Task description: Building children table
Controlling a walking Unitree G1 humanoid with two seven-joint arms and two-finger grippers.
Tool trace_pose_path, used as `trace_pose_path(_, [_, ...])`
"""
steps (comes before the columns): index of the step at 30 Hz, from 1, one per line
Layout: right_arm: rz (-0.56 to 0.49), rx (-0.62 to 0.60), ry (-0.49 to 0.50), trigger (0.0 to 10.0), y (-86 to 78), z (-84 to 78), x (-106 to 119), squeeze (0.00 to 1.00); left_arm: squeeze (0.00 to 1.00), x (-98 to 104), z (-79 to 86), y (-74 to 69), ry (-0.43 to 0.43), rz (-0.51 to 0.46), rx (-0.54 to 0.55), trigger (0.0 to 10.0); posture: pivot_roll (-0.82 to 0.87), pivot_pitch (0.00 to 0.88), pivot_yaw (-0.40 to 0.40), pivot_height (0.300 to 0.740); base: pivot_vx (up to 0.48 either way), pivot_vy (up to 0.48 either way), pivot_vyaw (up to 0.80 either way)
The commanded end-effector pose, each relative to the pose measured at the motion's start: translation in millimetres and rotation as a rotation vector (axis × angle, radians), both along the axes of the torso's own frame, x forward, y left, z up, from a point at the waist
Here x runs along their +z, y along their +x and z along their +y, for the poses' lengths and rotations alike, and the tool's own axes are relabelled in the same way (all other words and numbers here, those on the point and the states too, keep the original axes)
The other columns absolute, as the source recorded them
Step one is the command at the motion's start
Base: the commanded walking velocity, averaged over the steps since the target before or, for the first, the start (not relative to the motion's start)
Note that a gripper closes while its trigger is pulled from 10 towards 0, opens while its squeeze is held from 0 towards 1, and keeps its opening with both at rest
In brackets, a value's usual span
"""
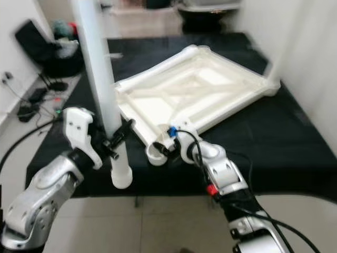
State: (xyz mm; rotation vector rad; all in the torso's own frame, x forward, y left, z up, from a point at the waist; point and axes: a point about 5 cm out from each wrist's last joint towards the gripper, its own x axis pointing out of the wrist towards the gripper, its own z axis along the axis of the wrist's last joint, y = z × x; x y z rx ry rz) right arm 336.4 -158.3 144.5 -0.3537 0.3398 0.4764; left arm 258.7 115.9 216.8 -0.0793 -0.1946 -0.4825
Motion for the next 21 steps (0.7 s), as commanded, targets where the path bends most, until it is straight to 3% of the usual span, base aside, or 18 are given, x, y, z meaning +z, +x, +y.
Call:
trace_pose_path(1, [0.011,-0.052,0.044,10.0,-0.7,-7.3,-2,0.0,0.0,3,5.2,-0.3,-0.001,-0.01,0.032,10.0,0.01,0.115,0.025,0.74,0.0,0.0,0.0])
trace_pose_path(7, [-0.006,0.046,0.086,10.0,-3.9,1.7,10,0.0,0.0,4,5.3,0.5,-0.006,-0.011,0.039,10.0,0.0,0.118,0.027,0.74,0.0,0.0,0.0])
trace_pose_path(8, [0.032,0.147,0.096,10.0,-12.0,17.2,5,0.0,0.0,3,2.6,0.6,-0.004,-0.012,0.034,10.0,0.0,0.119,0.024,0.74,0.0,0.0,0.0])
trace_pose_path(14, [0.058,0.219,0.162,10.0,-17.1,38.7,4,0.0,0.0,3,0.5,0.7,-0.006,-0.012,0.032,10.0,0.01,0.119,0.02,0.74,0.0,0.0,0.0])
trace_pose_path(16, [0.06,0.237,0.238,10.0,-15.1,55.0,8,0.0,0.0,4,-0.3,0.7,-0.01,-0.012,0.036,10.0,0.01,0.119,0.018,0.74,0.0,0.0,0.0])
trace_pose_path(17, [0.06,0.237,0.238,10.0,-15.1,55.0,8,0.0,0.0,4,-0.3,0.7,-0.01,-0.012,0.036,10.0,0.01,0.119,0.018,0.74,0.0,0.0,0.0])
trace_pose_path(18, [0.041,0.251,0.351,10.0,-11.4,68.2,19,0.0,0.0,4,-0.6,1.1,-0.011,-0.014,0.04,10.0,0.01,0.119,0.018,0.74,0.0,0.0,0.0])
trace_pose_path(19, [0.041,0.251,0.351,10.0,-11.4,68.2,19,0.0,0.0,4,-0.6,1.1,-0.011,-0.014,0.04,10.0,0.01,0.119,0.018,0.74,0.0,0.0,0.0])
trace_pose_path(21, [-0.031,0.224,0.523,10.0,-3.1,69.1,42,0.0,0.0,7,-1.9,2.1,-0.014,-0.024,0.042,10.0,0.02,0.118,0.011,0.74,0.0,0.0,0.0])
